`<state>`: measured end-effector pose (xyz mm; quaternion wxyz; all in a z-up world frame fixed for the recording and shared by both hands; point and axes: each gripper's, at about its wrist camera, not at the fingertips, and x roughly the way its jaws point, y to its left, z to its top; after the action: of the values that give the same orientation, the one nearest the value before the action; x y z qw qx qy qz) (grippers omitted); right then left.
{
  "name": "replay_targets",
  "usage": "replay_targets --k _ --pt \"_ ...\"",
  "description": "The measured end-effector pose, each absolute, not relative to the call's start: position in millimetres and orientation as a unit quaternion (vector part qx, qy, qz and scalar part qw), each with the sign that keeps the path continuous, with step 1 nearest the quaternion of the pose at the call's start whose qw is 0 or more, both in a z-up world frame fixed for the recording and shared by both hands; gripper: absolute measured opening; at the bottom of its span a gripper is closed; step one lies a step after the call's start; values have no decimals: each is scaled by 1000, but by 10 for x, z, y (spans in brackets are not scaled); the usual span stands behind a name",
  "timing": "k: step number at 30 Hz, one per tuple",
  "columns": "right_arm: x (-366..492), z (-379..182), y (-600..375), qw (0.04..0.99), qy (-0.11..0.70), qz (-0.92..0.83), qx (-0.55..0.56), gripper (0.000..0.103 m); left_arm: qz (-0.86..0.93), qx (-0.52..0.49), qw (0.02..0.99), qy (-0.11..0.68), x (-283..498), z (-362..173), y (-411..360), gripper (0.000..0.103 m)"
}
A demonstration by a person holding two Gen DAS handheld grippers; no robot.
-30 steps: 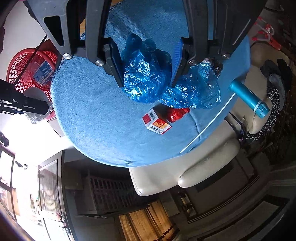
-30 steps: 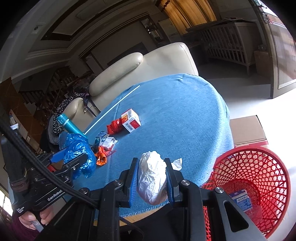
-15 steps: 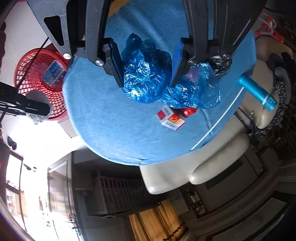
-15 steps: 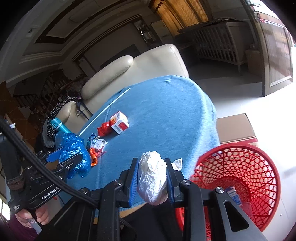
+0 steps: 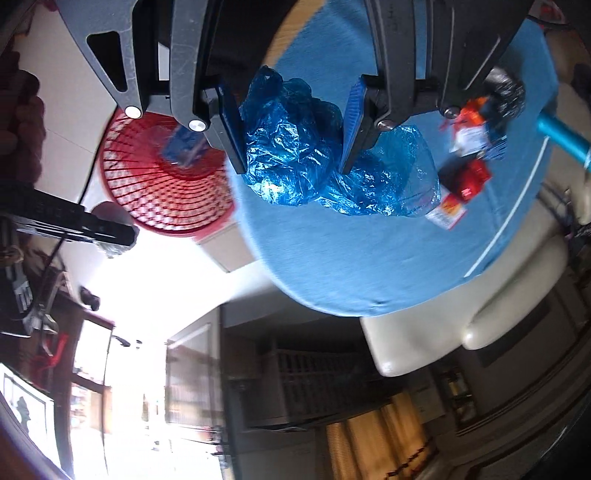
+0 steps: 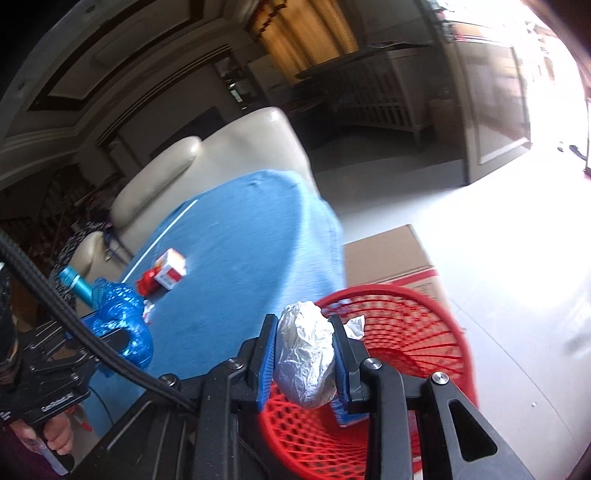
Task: Collect trash
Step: 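Carry both items over the red wastebasket and open both grippers to drop them, then bring both open grippers back over the table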
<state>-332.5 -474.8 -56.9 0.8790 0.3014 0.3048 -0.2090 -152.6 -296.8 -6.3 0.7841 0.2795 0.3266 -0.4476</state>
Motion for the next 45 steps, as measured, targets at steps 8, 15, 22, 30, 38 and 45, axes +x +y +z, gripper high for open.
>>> replay_targets --k 8,15,22,30,38,45 --pt "-3639 -575 -5040 860 299 -242 334 39 -527 266 737 329 -1819 27 -3276 57" --pt "-3815 -503 -5114 863 266 -252 347 68 -540 242 732 338 -1777 91 -3282 66" --pt "-3729 -514 -5080 866 264 -247 347 68 -476 202 775 362 -1263 130 -2847 67" --pt "-3459 -522 -4922 873 276 -220 337 68 -355 201 837 365 -862 -17 -1887 68" --pt "-2988 -506 -4625 882 302 -177 315 68 -229 152 875 399 -406 -136 -857 68" --pt "-2457 -470 -4200 893 331 -123 280 68 -183 96 888 410 -156 -146 -358 68"
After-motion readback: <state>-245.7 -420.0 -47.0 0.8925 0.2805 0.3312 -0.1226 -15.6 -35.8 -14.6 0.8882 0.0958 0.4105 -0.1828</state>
